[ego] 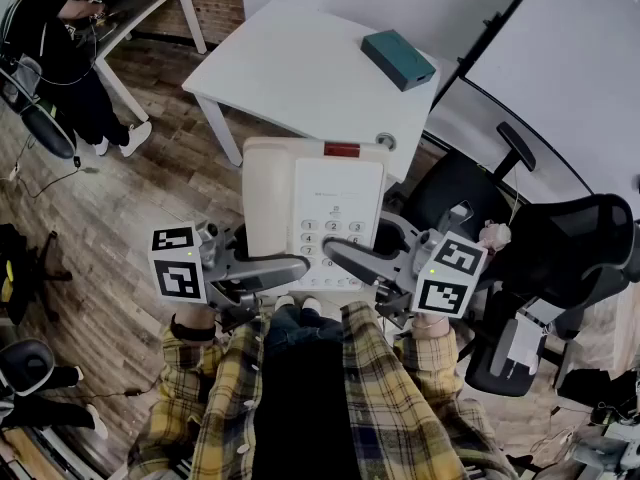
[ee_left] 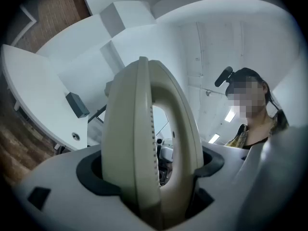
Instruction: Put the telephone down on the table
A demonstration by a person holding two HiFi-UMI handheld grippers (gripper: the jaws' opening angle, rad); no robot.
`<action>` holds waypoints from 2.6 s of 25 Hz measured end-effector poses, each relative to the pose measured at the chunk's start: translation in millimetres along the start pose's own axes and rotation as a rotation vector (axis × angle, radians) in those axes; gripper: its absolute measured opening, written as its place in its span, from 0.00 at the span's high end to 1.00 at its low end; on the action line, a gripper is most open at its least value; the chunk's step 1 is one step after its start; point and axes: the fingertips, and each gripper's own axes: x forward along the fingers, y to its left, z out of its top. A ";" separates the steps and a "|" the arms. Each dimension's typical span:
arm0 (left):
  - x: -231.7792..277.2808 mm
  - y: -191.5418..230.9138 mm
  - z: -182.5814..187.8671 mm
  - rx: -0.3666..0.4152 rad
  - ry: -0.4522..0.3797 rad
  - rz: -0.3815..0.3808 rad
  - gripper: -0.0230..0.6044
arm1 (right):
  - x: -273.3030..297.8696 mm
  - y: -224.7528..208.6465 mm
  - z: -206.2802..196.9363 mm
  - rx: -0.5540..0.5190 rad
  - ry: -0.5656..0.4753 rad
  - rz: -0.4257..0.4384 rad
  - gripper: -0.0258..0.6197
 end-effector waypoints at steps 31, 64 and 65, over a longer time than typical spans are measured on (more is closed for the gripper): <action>0.3 43.4 25.5 -0.029 -0.002 0.021 0.27 | 26.1 -41.5 13.8 0.039 -0.001 0.004 0.56; -79.1 215.0 197.4 -0.109 0.077 -0.047 0.27 | 219.2 -171.8 107.5 0.112 0.002 -0.115 0.55; -78.2 217.6 198.0 -0.111 0.079 -0.046 0.27 | 219.5 -174.6 107.6 0.115 0.002 -0.117 0.55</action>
